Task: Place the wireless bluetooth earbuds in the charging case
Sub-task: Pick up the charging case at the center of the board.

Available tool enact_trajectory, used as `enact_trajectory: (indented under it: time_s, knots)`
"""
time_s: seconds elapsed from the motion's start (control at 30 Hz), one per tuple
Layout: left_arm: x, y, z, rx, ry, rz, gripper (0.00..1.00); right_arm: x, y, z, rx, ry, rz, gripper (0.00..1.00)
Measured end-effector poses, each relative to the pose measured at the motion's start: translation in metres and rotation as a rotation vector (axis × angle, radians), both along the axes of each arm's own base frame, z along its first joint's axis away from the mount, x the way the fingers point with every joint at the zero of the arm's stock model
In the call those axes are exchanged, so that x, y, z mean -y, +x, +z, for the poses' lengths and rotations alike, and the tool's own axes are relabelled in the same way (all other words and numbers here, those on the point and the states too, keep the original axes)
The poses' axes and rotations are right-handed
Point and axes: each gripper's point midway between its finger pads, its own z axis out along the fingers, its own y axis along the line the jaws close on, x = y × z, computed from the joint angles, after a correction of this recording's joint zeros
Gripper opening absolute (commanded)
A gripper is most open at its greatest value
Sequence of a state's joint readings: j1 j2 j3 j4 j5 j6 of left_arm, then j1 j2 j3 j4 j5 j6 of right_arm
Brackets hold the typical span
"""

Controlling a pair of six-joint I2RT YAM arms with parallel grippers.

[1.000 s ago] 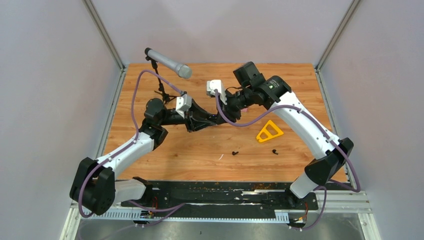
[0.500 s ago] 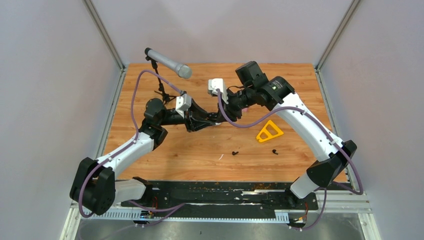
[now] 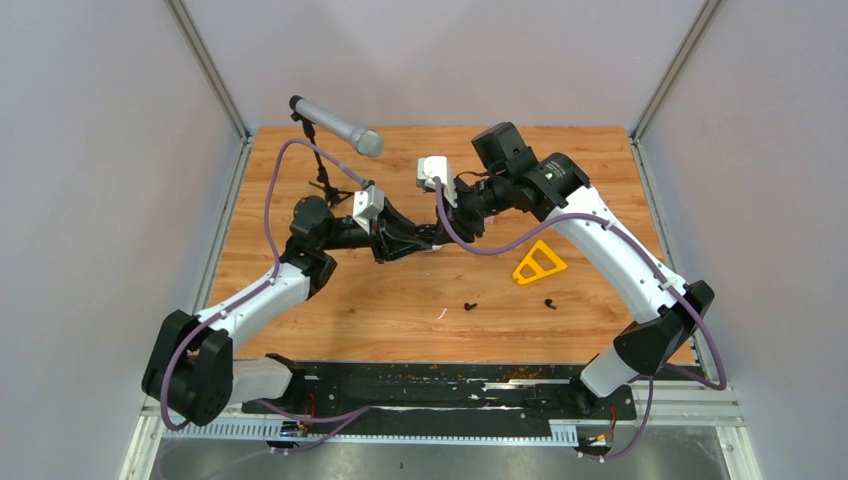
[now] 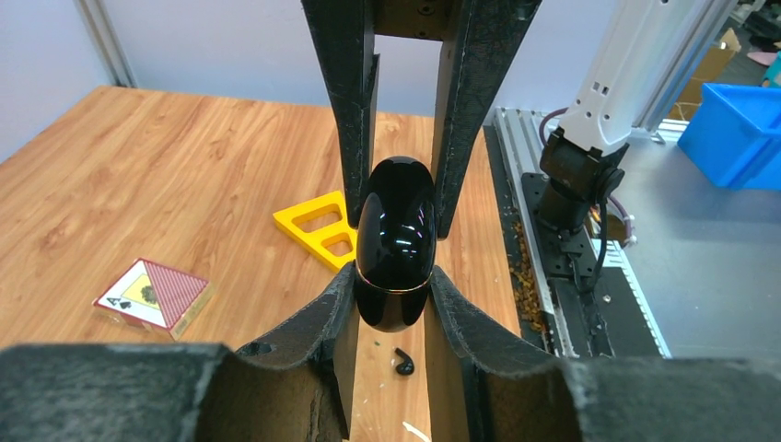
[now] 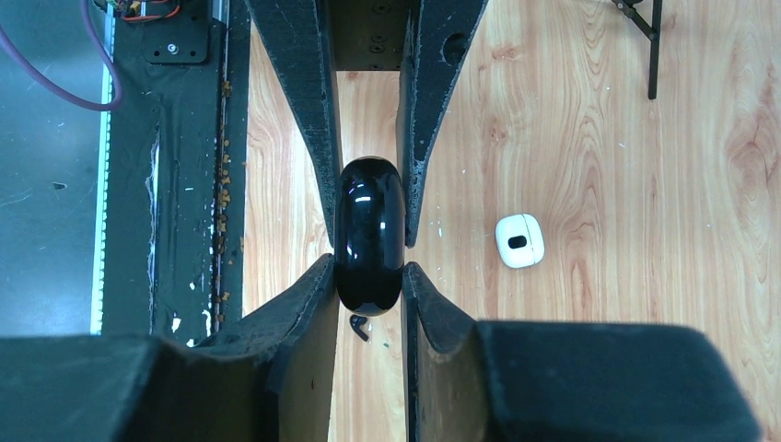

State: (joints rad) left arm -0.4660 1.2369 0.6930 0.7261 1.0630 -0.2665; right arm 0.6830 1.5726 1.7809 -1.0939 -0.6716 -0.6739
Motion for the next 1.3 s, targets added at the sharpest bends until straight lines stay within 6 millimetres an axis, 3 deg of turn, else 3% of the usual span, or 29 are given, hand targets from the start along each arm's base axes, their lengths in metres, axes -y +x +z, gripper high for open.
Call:
enact_trajectory:
  time_s: [0.07,0.5,0.93,1.07,1.17,1.23,1.3]
  knots:
    - [0.0,0.0,0.0,-0.004,-0.001,0.001,0.4,0.0,0.0,0.0,0.001,-0.001,-0.001,0.01]
    - [0.002,0.006,-0.002,-0.042,-0.006,0.021,0.46,-0.001,0.005,0.001,0.02,0.003,-0.01,0.01]
    - [0.003,0.01,0.001,-0.067,-0.011,0.028,0.43,0.0,0.006,0.0,0.026,-0.002,-0.016,0.01]
    - [0.004,0.011,0.0,-0.076,-0.01,0.028,0.36,0.0,0.008,-0.002,0.027,-0.006,-0.021,0.01]
    - [0.004,0.011,-0.002,-0.082,-0.007,0.026,0.17,0.0,0.009,-0.003,0.027,-0.009,-0.025,0.04]
    - [0.005,0.011,-0.002,-0.08,-0.006,0.021,0.01,0.001,0.009,-0.004,0.025,-0.01,-0.026,0.16]
    - [0.005,0.01,-0.002,-0.073,-0.007,0.018,0.0,0.001,0.009,-0.004,0.024,-0.012,-0.028,0.34]
